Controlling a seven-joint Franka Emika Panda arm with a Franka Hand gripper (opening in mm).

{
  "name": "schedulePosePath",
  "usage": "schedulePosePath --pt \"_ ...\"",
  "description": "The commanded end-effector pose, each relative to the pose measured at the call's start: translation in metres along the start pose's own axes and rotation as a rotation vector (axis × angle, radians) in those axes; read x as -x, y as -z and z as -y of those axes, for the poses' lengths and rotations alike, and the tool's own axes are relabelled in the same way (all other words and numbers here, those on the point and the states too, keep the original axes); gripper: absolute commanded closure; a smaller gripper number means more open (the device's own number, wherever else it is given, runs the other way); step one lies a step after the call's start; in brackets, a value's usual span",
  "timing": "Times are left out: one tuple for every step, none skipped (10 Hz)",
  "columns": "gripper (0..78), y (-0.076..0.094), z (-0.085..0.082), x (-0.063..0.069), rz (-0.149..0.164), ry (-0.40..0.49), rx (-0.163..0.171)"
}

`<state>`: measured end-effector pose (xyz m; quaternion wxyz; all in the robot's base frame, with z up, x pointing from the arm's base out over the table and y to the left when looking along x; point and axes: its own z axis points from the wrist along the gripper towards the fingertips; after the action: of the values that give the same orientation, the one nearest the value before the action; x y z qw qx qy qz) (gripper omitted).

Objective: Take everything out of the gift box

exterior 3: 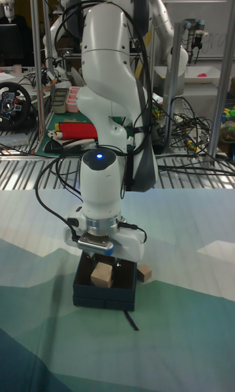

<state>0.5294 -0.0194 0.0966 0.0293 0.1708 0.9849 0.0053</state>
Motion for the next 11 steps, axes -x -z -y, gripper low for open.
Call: schedulePosePath --pt "76.4 -0.0035 -0.0006 0.0019 0.014 0.005 0.008" --pt "76.4 -0.0035 -0.0006 0.0019 0.014 0.005 0.008" --pt "76.4 -0.0035 -0.0006 0.0019 0.014 0.005 0.008" --pt "76.4 -0.0035 -0.0006 0.0019 0.014 0.005 0.008" --pt "76.4 -0.0035 -0.0006 0.0019 0.014 0.005 0.008" --pt "76.4 -0.0035 -0.0006 0.0019 0.014 0.005 0.008" --pt "76.4 -0.0035 -0.0006 0.0019 0.014 0.005 0.008" --pt "76.4 0.0017 -0.0035 -0.0029 0.010 0.000 0.007" --pt "76.4 0.0019 -0.0037 -0.0032 0.009 -0.001 0.007" --pt "76.4 0.0021 -0.0038 -0.0033 0.010 -0.001 0.007" --pt "76.4 0.0025 -0.0038 -0.0035 0.010 -0.002 0.007"
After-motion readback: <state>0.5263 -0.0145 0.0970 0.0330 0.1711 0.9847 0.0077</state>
